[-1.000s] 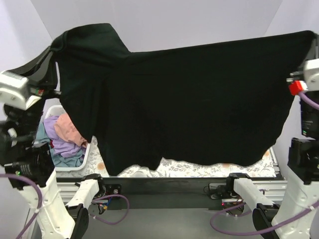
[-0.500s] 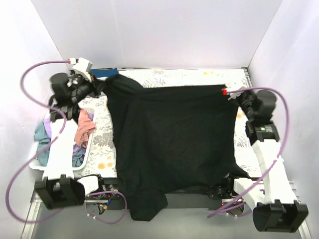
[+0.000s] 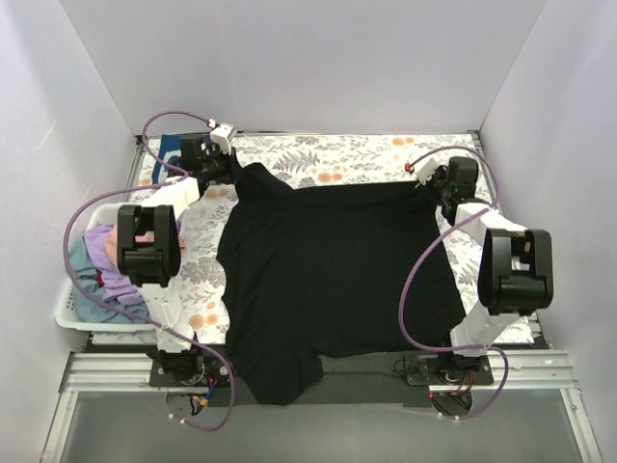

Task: Fold and stack the t-shirts
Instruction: Flatten the tshirt out

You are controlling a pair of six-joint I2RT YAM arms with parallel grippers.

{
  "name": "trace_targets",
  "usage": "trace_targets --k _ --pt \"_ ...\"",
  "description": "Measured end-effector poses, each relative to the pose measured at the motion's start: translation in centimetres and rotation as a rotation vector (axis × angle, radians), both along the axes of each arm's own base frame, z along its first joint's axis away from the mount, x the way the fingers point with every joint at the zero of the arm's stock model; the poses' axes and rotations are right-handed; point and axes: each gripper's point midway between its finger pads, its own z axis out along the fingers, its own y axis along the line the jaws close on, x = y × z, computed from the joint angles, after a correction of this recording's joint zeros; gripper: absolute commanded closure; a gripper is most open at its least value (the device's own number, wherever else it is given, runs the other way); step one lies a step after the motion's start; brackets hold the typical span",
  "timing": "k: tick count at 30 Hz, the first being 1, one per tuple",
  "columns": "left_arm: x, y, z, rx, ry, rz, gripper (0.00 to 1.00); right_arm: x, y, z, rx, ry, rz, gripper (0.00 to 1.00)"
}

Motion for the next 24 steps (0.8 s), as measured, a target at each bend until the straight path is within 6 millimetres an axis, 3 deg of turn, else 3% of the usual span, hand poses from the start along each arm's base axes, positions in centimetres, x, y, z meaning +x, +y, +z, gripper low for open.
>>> trace_targets --k 5,8,10,12,17,18,21,24 --pt "3.4 0.1 -1.8 0.038 -0.015 0.004 1.0 3.6 -0.9 0.2 -0.01 -0.035 -0.016 0.99" --pt "4.2 0.0 -2.2 0.078 -0.04 -0.012 1.0 4.4 -1.0 0.4 -0.013 -0.05 -0.015 0.99" --pt "4.2 -0.1 -2.3 0.104 -0.05 -0.029 1.0 4.5 -1.0 0.5 -0.014 -0.052 -0.01 0.99" --pt "4.1 -0.3 -2.5 0.128 -0.057 -0.044 0.85 4.5 -1.0 0.5 -0.015 -0.053 -0.007 0.99" --pt "3.5 0.1 -3.4 0.162 0.001 -0.002 0.77 4.5 -1.2 0.4 -0.03 -0.052 -0.012 0.99" --pt "3.2 0.5 -3.7 0.173 0.026 0.019 0.7 4.5 -1.3 0.3 -0.036 -0.05 -0.016 0.99" --pt "1.8 1.8 -3.9 0.204 0.097 0.066 0.69 4.5 -1.6 -0.3 -0.047 -0.037 -0.026 0.99" --pt "-0.7 2.7 -3.2 0.222 0.155 0.088 0.71 4.8 -1.8 -1.1 -0.054 -0.018 -0.035 0.99"
